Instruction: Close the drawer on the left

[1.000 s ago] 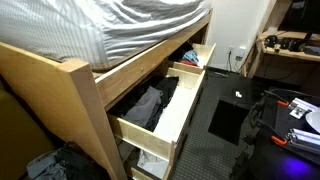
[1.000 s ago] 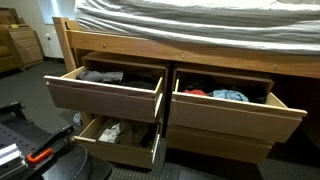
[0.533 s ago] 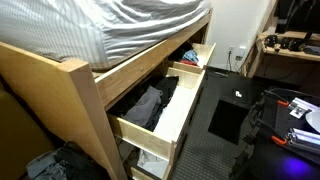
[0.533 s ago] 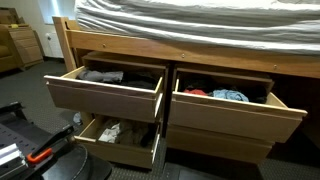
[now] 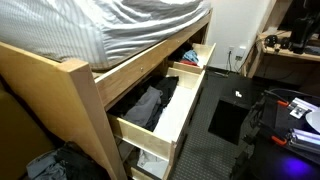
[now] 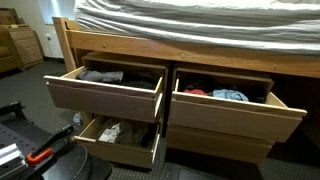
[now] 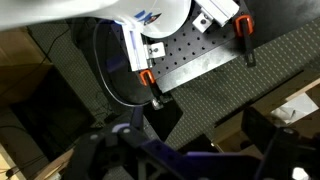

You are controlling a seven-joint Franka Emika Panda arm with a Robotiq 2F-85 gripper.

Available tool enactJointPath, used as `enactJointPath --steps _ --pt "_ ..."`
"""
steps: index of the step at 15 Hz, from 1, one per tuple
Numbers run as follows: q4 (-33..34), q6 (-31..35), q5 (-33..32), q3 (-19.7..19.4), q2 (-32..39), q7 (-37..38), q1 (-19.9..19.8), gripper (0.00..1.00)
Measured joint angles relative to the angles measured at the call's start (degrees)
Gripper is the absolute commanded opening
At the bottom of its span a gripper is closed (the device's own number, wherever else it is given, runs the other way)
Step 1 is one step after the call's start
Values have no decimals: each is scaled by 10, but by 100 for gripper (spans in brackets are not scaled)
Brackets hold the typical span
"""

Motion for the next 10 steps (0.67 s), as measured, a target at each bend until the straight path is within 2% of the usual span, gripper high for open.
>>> enactJointPath --steps 1,3,5,8,10 --pt "1 0 0 0 0 0 0 100" --pt "28 -40 -1 2 -14 4 0 100" --pt "42 -42 8 17 -27 40 0 100" --pt "17 23 29 70 11 122 -5 100" --pt "10 61 60 105 70 163 -6 100"
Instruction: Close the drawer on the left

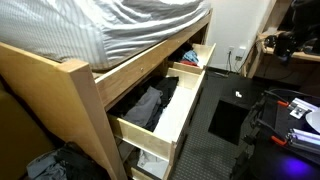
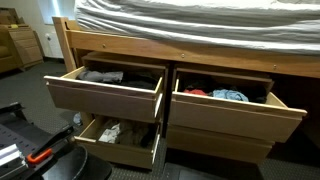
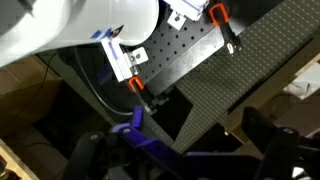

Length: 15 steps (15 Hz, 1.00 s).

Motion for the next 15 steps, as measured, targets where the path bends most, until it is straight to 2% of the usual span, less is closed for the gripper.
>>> enactJointPath --steps 3,6,8,10,12,14,15 --pt "10 37 52 56 105 23 -32 100" --pt "37 77 42 96 205 69 -74 100" --pt "56 111 -10 91 265 137 -75 100" --pt "73 141 -101 82 309 224 -71 100" --pt "90 147 -200 92 338 295 -82 100" --pt "104 139 -286 74 359 369 -65 100" --pt "106 138 -292 57 366 378 -48 100"
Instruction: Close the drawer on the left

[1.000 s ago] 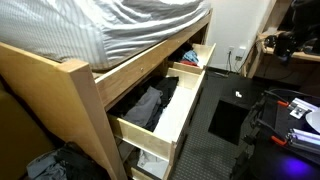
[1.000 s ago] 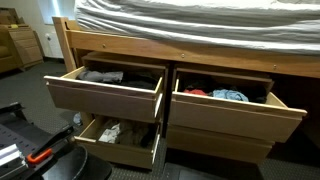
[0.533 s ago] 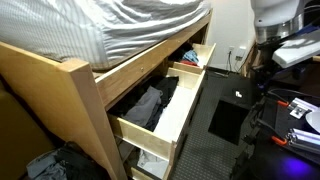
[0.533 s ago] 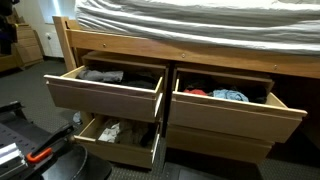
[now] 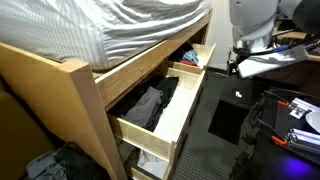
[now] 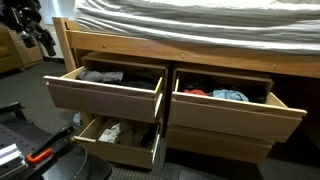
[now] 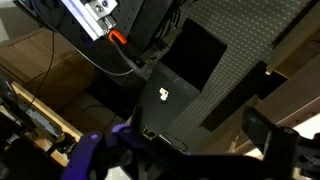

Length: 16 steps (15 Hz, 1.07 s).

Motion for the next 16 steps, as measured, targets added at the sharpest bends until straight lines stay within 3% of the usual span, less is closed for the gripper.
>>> enactJointPath --steps 5,7,12,14,16 --pt "0 0 0 -36 1 0 38 100" --pt "0 3 10 -67 4 -7 65 100" --pt "-1 45 105 -115 19 -146 118 100" --pt "0 37 152 -126 22 -204 128 100" --pt "3 6 169 -135 29 -208 129 100"
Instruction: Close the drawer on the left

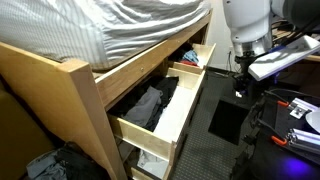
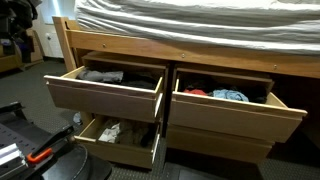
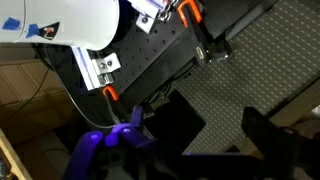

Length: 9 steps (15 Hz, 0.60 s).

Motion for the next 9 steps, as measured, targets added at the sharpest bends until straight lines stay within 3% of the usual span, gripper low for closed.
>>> enactJointPath --steps 2,6,9 --pt "0 -3 -11 -6 3 42 0 100" --pt "0 -3 -12 -7 3 46 1 100" --pt "-16 88 33 -10 11 38 1 100"
